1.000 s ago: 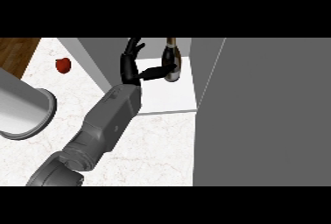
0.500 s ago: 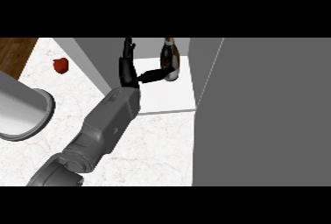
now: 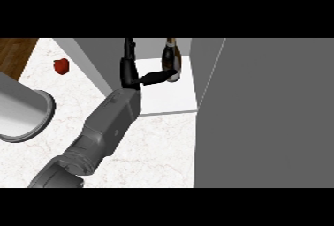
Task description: Pick up the wine, place it into the cabinet and close the cabinet
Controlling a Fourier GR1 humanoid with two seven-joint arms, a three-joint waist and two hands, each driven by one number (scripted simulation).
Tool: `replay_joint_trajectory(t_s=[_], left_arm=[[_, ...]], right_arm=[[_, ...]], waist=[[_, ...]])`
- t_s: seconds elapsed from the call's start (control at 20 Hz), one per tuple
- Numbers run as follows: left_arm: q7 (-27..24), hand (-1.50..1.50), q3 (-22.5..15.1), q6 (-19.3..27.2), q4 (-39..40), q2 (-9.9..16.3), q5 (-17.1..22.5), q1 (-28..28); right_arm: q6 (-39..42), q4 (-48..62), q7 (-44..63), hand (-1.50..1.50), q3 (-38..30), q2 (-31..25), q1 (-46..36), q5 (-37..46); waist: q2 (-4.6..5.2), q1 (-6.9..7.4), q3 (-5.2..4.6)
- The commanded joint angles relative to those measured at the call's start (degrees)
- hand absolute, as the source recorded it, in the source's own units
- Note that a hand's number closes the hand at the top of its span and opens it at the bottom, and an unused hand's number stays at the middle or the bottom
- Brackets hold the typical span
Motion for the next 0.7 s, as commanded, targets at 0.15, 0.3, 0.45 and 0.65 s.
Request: replay_joint_trajectory(t_s=[0.15, 0.3, 0.45, 0.65], left_arm=[[-1.1, -1.50, 0.1, -3.5, 1.4, 0.7, -0.8, 1.8], [0.0, -1.50, 0.5, -7.4, 1.2, 0.1, -0.2, 2.9], [-1.9, -1.50, -0.9, -6.8, 1.1, 0.1, -0.1, 3.9], [-0.3, -1.50, 0.3, -7.7, 0.3, 0.1, 1.3, 2.7]], right_arm=[[0.9, 0.0, -0.9, -1.50, -2.8, -1.1, -0.5, -2.7], [-0.9, -6.2, 4.0, -1.50, -1.2, -1.6, 1.1, -2.4], [0.2, -4.2, 1.7, -1.50, -1.1, -1.1, 2.3, -2.9], [-1.8, -6.7, 3.6, -1.50, 2.0, 0.1, 2.2, 0.1]], waist=[[0.27, 1.00, -0.24], [-0.10, 1.01, -0.29], [-0.17, 0.69, -0.25], [-0.25, 1.15, -0.30]])
